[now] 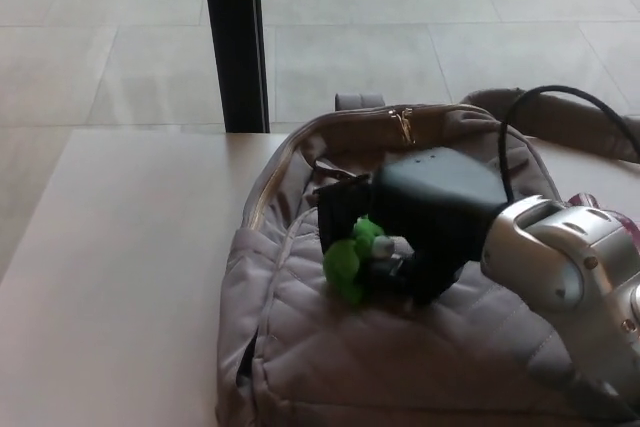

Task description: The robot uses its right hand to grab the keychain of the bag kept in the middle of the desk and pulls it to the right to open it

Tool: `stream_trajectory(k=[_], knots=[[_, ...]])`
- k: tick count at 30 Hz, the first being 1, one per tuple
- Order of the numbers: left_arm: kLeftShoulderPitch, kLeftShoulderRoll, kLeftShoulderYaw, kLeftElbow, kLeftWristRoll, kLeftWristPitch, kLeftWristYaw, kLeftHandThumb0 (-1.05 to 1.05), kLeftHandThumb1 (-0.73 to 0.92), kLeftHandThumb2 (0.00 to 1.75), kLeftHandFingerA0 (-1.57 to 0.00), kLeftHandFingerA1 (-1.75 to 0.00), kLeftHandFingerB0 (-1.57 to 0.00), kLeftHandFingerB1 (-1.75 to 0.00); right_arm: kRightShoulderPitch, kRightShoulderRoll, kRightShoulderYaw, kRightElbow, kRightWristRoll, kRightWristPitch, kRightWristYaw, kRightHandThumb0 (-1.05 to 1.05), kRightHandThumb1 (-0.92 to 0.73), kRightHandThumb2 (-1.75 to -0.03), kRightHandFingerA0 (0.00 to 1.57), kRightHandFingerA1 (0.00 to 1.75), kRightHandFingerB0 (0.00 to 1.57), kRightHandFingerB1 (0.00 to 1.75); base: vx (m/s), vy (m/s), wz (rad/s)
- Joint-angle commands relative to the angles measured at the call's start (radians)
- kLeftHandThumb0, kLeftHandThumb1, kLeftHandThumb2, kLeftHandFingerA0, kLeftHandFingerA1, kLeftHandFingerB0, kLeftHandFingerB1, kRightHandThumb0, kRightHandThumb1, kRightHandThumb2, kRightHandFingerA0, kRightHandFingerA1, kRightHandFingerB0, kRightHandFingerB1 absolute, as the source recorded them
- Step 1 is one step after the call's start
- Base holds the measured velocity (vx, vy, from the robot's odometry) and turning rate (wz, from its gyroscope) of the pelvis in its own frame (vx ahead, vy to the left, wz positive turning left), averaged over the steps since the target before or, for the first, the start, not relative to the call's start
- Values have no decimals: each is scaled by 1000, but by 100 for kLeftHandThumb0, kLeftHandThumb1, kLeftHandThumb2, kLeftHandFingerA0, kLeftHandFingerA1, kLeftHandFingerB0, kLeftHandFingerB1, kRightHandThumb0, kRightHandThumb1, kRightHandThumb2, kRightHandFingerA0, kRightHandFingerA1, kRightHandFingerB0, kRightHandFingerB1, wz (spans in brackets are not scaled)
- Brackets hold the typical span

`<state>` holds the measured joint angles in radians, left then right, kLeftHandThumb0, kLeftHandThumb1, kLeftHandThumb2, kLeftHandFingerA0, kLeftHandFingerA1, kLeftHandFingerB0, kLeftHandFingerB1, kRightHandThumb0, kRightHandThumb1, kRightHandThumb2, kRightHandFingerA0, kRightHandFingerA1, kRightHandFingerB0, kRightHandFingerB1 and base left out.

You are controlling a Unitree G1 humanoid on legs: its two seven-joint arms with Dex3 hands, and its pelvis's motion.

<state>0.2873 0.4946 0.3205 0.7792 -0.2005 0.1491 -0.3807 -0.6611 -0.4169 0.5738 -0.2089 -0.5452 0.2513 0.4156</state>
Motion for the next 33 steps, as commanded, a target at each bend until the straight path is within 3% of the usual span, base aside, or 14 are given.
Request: stream_trajectory(k=[1,2,3,4,5,6,8,9,10,11,15,19,31,33], knots=[[0,21,-2,10,21,-24,0,-63,55,57,-68,-77,-65,-65,4,18,-97,50,18,-129,-90,-30,-65,-101,90,175,72,152,0,0,0],[3,21,-2,4,20,-24,-1,-63,55,57,-68,-77,-65,-65,4,24,-112,54,23,-134,-94,-30,-65,-101,90,175,72,152,0,0,0],[-1,25,0,19,16,-38,-20,-66,40,84,-64,-79,-60,-70,-8,21,-130,82,28,-192,-122,-30,-66,-96,91,175,73,151,0,0,0],[-8,27,1,37,14,-45,-31,-65,55,57,-61,-76,-60,-63,-12,18,-142,92,27,-209,-128,-31,-70,-91,90,175,71,151,0,0,0],[-12,26,8,53,2,-53,-53,-65,55,58,-56,-75,-55,-63,-29,7,-172,84,19,-189,-122,-43,-67,-76,108,167,83,109,0,0,0],[-17,28,6,65,4,-60,-57,-66,55,57,-57,-75,-55,-62,-26,7,-188,77,25,-193,-115,-38,-76,-71,96,175,81,83,0,0,0],[-20,29,6,74,5,-66,-60,-66,55,57,-57,-75,-55,-62,-23,13,-197,81,20,-204,-111,-38,-76,-71,96,175,81,83,0,0,0],[-19,31,4,71,8,-67,-60,-63,56,57,-61,-76,-59,-63,-20,12,-208,79,21,-212,-108,-33,-66,-88,100,175,83,76,0,0,0],[-10,33,-2,51,17,-65,-53,-65,56,57,-63,-75,-61,-62,-18,4,-225,72,30,-220,-100,-32,-59,-98,98,175,80,104,0,0,0],[3,35,-12,32,31,-76,-45,-67,57,57,-64,-74,-61,-62,-19,-12,-245,71,43,-228,-79,-30,-55,-102,94,175,67,164,0,0,0],[1,38,-20,36,35,-76,-37,-66,58,56,-66,-74,-63,-61,-11,-30,-279,83,52,-268,-75,-29,-55,-102,92,175,68,171,0,0,0],[16,33,-20,-8,34,-48,-31,-64,58,58,-63,-74,-65,-64,36,-87,-327,83,73,-322,-62,-32,-59,-110,95,175,78,150,0,0,0],[-14,33,-1,44,35,-39,-6,-65,56,57,-67,-72,-61,-61,219,-186,-403,116,110,-470,-77,-28,-51,-107,90,175,64,169,0,0,0],[-21,39,-11,68,45,-64,-18,-66,57,57,-66,-72,-60,-60,252,-194,-420,130,109,-489,-88,-25,-49,-109,88,175,70,150,0,0,0]])
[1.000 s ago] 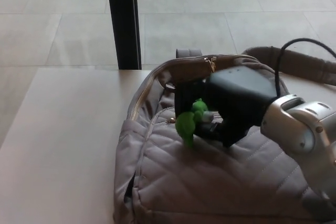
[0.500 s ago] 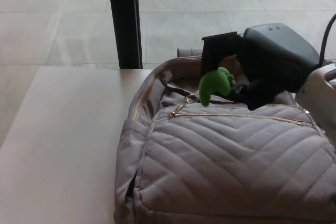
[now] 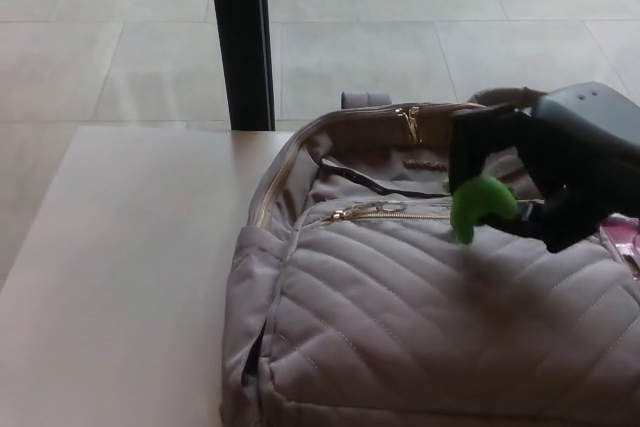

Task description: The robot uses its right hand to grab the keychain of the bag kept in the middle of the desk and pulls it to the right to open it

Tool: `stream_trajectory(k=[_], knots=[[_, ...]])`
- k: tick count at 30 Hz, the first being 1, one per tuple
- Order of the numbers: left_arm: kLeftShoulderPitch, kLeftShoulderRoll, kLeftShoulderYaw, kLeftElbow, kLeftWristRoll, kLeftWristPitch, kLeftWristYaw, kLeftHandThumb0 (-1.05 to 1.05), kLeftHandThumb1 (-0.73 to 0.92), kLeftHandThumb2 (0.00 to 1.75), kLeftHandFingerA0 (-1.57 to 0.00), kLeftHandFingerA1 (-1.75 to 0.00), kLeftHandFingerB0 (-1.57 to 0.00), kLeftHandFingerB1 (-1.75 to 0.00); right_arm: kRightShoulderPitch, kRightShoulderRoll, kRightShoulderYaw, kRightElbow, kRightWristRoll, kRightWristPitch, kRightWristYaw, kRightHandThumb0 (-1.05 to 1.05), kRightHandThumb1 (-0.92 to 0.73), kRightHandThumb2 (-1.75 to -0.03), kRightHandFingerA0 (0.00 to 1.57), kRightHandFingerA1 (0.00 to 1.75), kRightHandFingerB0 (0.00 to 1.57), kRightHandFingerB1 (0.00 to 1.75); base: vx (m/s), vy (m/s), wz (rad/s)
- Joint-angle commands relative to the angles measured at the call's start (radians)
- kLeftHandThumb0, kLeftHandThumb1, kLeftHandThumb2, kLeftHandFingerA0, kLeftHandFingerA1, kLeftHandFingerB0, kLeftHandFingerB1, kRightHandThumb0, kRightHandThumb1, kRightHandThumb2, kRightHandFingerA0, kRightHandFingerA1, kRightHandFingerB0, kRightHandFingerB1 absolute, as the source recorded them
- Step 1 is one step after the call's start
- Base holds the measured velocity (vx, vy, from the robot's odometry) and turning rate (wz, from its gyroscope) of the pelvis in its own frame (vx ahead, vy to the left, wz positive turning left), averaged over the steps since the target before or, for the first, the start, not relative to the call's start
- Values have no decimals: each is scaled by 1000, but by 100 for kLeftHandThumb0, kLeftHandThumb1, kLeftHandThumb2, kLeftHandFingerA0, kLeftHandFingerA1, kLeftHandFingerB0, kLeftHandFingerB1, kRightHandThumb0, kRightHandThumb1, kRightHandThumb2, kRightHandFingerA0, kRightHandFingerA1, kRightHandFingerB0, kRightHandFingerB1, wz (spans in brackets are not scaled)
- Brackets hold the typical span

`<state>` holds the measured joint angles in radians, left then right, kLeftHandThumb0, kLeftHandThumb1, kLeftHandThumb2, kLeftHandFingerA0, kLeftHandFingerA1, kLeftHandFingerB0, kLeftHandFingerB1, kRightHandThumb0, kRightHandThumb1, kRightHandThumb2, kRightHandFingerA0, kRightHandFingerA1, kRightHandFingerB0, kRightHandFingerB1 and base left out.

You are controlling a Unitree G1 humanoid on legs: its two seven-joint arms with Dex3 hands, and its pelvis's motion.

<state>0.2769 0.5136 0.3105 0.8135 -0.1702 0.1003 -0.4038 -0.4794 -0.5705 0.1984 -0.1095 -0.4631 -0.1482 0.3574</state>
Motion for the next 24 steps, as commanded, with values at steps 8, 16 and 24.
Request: stream_trajectory(k=[8,16,24], knots=[[-10,21,-1,53,10,-29,-9,-65,58,58,-61,-71,-58,-59,154,-67,-106,82,29,-144,-51,-22,-54,-107,89,175,69,151,0,0,0],[10,15,-6,22,19,-30,12,-68,60,58,-65,-71,-59,-59,145,-140,-143,157,5,-221,-86,-23,-44,-115,92,175,66,166,0,0,0],[-2,23,-14,74,25,-61,10,-70,60,58,-64,-70,-58,-59,113,-150,-163,164,-4,-210,-100,-16,-51,-108,109,170,81,127,0,0,0]])
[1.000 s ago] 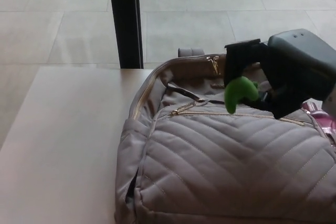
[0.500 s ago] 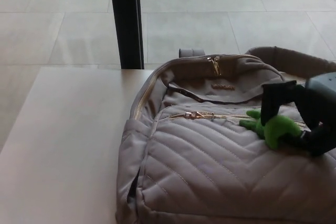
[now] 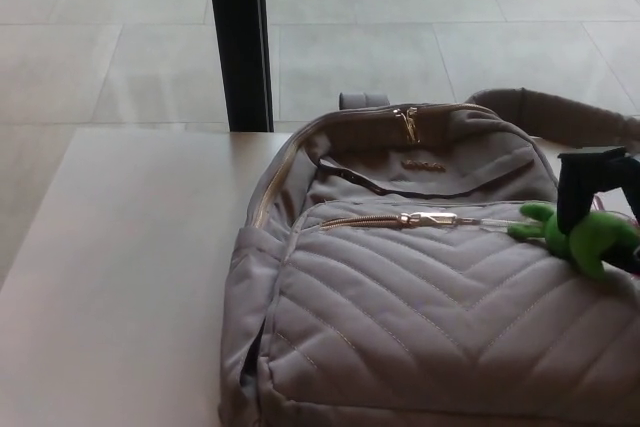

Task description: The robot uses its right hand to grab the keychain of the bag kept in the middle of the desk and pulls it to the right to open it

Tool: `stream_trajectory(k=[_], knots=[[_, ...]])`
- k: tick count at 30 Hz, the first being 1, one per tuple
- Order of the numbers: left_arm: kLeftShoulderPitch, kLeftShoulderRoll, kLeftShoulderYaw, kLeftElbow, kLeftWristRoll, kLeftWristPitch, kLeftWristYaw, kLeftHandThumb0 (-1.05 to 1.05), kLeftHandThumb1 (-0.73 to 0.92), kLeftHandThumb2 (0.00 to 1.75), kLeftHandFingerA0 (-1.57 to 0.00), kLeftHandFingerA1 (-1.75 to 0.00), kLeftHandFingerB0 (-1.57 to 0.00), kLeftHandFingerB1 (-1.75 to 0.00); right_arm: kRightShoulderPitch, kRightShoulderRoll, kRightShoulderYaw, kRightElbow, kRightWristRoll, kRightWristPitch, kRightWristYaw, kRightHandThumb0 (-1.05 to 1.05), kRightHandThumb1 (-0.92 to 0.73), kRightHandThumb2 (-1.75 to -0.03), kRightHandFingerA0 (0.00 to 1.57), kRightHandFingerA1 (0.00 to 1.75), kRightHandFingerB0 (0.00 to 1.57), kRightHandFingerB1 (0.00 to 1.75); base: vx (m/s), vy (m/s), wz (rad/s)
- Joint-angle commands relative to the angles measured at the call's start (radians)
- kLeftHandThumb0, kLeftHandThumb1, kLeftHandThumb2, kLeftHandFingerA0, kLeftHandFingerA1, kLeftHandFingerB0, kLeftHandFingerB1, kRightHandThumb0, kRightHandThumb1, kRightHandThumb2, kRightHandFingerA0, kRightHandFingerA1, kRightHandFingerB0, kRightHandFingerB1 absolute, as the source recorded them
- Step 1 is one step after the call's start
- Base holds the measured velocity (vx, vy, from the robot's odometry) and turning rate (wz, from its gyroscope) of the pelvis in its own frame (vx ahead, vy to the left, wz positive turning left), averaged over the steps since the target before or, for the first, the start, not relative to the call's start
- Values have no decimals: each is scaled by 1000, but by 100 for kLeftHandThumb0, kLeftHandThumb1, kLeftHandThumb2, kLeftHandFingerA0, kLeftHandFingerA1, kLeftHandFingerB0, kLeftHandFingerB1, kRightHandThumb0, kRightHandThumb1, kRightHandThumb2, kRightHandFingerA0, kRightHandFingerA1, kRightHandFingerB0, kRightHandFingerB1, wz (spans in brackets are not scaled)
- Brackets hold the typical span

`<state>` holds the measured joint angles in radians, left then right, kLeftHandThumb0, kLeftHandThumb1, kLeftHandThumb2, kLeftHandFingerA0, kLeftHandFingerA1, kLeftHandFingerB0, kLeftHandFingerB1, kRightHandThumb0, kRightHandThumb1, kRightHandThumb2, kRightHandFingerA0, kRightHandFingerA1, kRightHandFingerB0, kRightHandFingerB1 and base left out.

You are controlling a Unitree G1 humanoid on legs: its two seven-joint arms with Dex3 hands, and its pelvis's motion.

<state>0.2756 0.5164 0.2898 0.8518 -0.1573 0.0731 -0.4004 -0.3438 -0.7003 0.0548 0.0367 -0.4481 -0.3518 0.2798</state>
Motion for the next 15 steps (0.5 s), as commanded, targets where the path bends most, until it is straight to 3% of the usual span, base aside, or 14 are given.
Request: stream_trajectory(k=[1,2,3,4,13,15], knots=[[-17,22,6,77,15,-56,4,-71,59,58,-65,-70,-58,-58,-27,-23,-25,14,-16,5,-18,-27,-56,-101,94,175,77,145,0,0,0],[-25,24,5,100,16,-68,2,-71,59,58,-65,-70,-58,-58,-29,-24,-28,13,-15,10,-15,-27,-56,-101,94,175,77,145,0,0,0],[-24,22,9,87,9,-50,4,-68,59,58,-64,-72,-57,-60,-31,-25,-31,18,-19,6,-22,-35,-51,-110,120,136,97,117,0,0,0],[-23,22,8,86,8,-53,3,-70,60,58,-63,-71,-58,-59,-33,-29,-36,13,-24,15,-21,-25,-54,-104,93,175,76,151,0,0,0],[-5,28,3,71,13,-63,1,-71,60,58,-64,-69,-58,-58,-32,-57,-89,31,-23,-6,-31,-23,-55,-105,91,175,71,161,0,0,0],[-4,24,9,71,7,-63,1,-72,60,58,-63,-68,-57,-58,-20,-72,-108,44,-27,-14,-43,-23,-53,-114,94,175,84,146,0,0,0]])
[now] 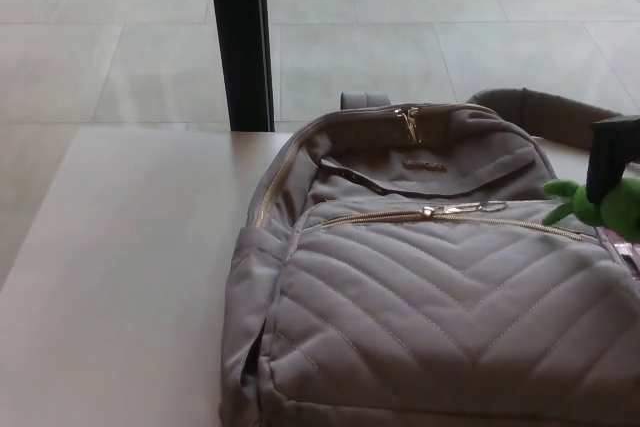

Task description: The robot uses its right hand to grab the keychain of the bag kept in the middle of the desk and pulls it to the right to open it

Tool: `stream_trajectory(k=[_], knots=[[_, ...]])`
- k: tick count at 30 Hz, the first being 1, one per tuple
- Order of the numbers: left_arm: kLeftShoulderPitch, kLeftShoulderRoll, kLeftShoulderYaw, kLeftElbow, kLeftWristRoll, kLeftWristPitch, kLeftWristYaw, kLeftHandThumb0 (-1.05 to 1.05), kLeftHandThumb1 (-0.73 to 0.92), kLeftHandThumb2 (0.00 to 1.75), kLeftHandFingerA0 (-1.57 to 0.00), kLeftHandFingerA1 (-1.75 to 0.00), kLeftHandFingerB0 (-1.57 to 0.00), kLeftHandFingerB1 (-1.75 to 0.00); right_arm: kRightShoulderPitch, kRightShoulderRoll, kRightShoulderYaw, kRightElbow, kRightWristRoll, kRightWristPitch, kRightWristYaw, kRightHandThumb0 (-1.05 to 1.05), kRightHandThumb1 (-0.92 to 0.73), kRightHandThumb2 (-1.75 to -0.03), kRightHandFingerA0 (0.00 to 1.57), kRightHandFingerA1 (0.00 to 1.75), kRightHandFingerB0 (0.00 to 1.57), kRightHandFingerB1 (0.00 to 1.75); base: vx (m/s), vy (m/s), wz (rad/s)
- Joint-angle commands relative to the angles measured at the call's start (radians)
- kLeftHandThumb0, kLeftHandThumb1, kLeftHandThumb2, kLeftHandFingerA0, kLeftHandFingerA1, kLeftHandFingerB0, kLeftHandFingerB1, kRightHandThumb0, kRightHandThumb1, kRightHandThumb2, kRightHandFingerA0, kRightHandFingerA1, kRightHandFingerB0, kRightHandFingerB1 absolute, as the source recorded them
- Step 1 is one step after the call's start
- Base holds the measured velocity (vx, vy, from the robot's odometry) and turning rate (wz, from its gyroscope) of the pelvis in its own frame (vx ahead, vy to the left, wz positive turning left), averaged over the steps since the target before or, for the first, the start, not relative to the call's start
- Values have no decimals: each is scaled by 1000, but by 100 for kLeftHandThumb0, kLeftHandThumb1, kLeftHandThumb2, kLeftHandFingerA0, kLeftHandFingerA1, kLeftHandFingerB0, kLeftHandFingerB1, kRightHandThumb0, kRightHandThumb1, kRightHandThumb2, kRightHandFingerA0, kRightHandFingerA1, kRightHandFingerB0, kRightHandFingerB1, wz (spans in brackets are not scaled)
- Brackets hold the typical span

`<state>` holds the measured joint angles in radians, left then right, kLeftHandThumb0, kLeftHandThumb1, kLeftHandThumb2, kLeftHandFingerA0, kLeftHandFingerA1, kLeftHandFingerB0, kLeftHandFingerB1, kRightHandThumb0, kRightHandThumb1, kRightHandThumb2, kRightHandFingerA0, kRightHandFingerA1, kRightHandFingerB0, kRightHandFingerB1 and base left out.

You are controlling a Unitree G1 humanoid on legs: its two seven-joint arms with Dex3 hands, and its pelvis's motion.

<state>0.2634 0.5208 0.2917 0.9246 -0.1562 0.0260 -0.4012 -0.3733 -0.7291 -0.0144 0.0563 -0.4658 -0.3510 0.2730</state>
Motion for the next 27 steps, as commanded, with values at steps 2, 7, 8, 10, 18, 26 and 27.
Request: stream_trajectory(k=[2,7,8,10,18,26,27], knots=[[10,23,5,1,8,-25,-8,-72,60,58,-62,-69,-58,-57,18,-55,-50,37,-10,-28,-44,-21,-50,-117,93,175,83,147,0,0,0],[14,18,13,-9,0,-7,-3,-71,60,58,-65,-69,-59,-57,47,-80,-57,26,-64,-15,-75,-21,-50,-108,91,175,78,146,0,0,0],[10,19,10,1,5,-16,-2,-71,60,58,-65,-69,-59,-57,51,-82,-58,23,-70,-12,-79,-21,-50,-108,91,175,78,146,0,0,0],[8,22,3,4,14,-20,1,-71,61,58,-67,-69,-60,-57,66,-77,-66,26,-72,-20,-110,-21,-47,-108,92,175,73,154,0,0,0],[-2,27,-2,37,17,-49,-9,-74,62,59,-65,-71,-59,-59,115,-79,-100,49,-78,-25,-167,-15,-47,-105,93,175,75,149,0,0,0],[-12,27,-3,65,22,-64,-6,-73,61,58,-66,-70,-59,-59,175,-94,-144,83,-71,-16,-188,-12,-42,-105,90,175,78,144,0,0,0],[-12,26,-2,67,21,-66,-6,-73,61,58,-66,-70,-59,-59,173,-93,-143,84,-72,-17,-188,-12,-42,-105,90,175,78,144,0,0,0]])
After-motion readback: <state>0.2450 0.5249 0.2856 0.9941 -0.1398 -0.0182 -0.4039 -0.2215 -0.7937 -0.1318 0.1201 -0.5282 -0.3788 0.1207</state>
